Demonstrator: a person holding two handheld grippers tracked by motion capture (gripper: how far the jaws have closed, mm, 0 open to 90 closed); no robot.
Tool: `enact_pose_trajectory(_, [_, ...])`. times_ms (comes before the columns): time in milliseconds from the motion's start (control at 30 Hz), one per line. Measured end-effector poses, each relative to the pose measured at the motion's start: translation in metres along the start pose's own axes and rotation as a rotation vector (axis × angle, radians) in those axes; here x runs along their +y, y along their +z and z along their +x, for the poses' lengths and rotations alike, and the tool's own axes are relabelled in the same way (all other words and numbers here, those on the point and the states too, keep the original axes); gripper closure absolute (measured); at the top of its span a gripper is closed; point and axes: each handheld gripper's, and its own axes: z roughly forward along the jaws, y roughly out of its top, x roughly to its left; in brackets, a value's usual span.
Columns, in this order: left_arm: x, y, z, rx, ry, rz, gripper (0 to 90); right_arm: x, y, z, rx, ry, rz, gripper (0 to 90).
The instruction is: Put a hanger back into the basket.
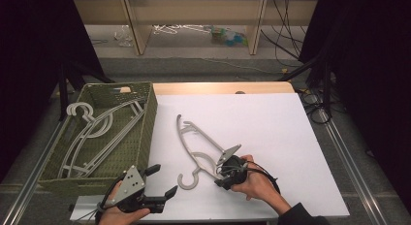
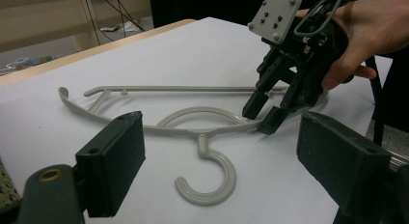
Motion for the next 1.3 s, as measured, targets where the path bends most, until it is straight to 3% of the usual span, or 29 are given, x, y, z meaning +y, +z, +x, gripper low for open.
enact_pose_trajectory(133, [-0.001,0.001,0.000,-0.001,-0.015,-0.003,17.4,0.005,0.002,0.002,-0.017,-0.018,0.032,61.8])
enact_pose_trajectory(200, [-0.001,0.001,0.001,-0.002,-0.002,-0.005,17.5,0.007,0.002,0.004,-0.023,-0.022,0.044,62.6])
enact_pose_trajectory(567, [-0.001,0.001,0.001,0.000,-0.006,-0.004,17.7,0.017,0.004,0.004,-0.033,-0.005,0.122,71.7])
enact_pose_trajectory(733, [-0.001,0.000,0.003,0.016,0.004,0.007,18.1,0.017,0.004,0.000,-0.021,0.010,0.122,79.2])
enact_pose_trajectory(967, [-0.001,-0.002,0.005,0.022,-0.002,0.007,18.5,0.017,0.003,-0.001,-0.010,0.010,0.123,81.9])
enact_pose_trajectory(1200, [-0.001,0.000,0.005,0.030,0.001,0.033,19.7,0.011,-0.006,-0.004,0.032,-0.035,0.129,82.0])
enact_pose_trajectory(1300, [0.000,0.003,0.006,0.032,0.026,0.049,21.5,0.009,-0.017,-0.004,0.049,-0.087,0.114,82.1])
